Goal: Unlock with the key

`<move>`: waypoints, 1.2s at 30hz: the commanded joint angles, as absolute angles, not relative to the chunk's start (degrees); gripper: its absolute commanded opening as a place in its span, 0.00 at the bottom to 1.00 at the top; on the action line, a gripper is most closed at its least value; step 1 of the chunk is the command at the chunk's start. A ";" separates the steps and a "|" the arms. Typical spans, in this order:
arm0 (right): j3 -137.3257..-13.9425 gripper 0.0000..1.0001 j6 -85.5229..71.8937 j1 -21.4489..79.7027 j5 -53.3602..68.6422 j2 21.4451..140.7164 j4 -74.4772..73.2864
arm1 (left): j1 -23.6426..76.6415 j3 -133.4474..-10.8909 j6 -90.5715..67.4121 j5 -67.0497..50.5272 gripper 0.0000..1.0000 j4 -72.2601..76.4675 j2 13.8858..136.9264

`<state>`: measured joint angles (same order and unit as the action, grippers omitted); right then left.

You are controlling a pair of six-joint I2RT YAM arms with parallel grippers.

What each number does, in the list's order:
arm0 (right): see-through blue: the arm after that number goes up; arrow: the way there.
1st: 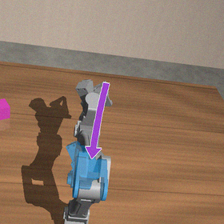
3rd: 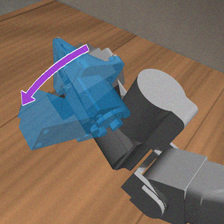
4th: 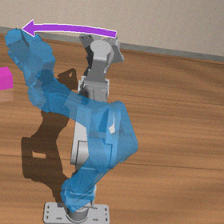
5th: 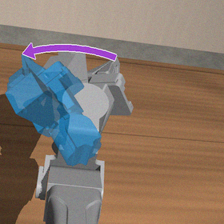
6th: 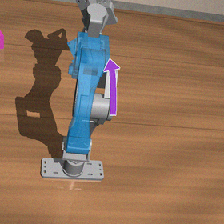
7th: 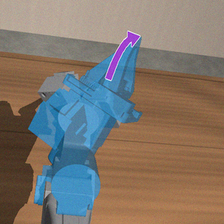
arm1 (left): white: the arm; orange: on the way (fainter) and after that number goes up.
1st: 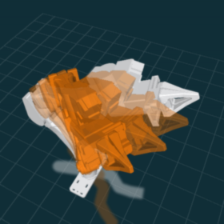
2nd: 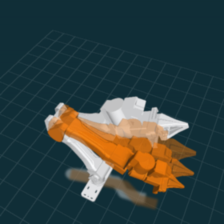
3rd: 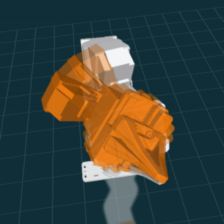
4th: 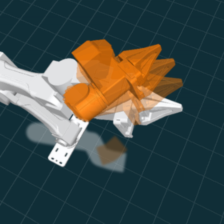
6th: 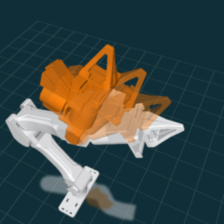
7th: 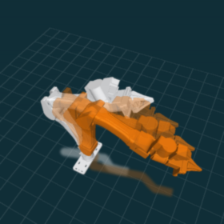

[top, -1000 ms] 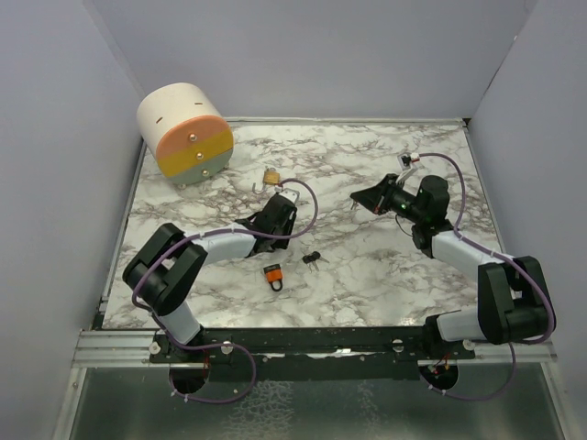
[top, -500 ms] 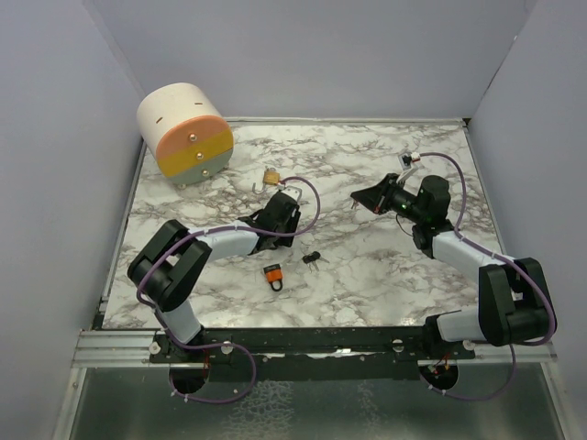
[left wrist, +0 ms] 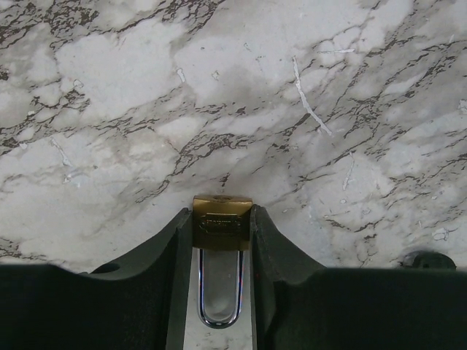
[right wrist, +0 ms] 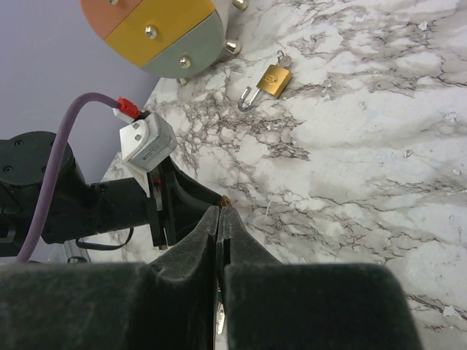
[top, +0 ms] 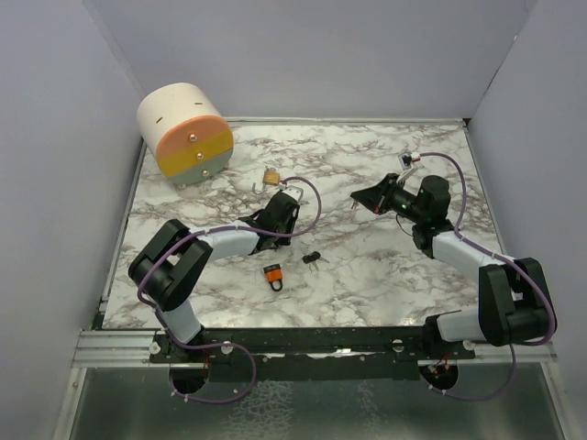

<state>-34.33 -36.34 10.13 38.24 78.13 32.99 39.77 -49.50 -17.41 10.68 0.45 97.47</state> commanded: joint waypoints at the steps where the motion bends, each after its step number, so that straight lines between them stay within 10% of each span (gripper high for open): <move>1: -35.76 0.01 -35.94 10.33 39.09 78.55 33.85 | 39.80 -46.89 -17.11 8.35 0.19 -6.57 100.35; 4: -35.91 0.01 -35.95 10.34 39.11 78.81 33.84 | 39.81 -47.13 -16.86 8.37 0.00 -6.65 100.29; 36: -34.27 0.01 -45.06 18.01 21.33 78.90 40.51 | 45.16 -45.07 -5.48 -0.97 0.00 37.11 89.61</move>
<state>-34.87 -42.94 15.86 27.18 78.83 36.53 44.18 -47.57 -8.40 2.31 26.50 90.61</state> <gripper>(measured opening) 0.014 0.332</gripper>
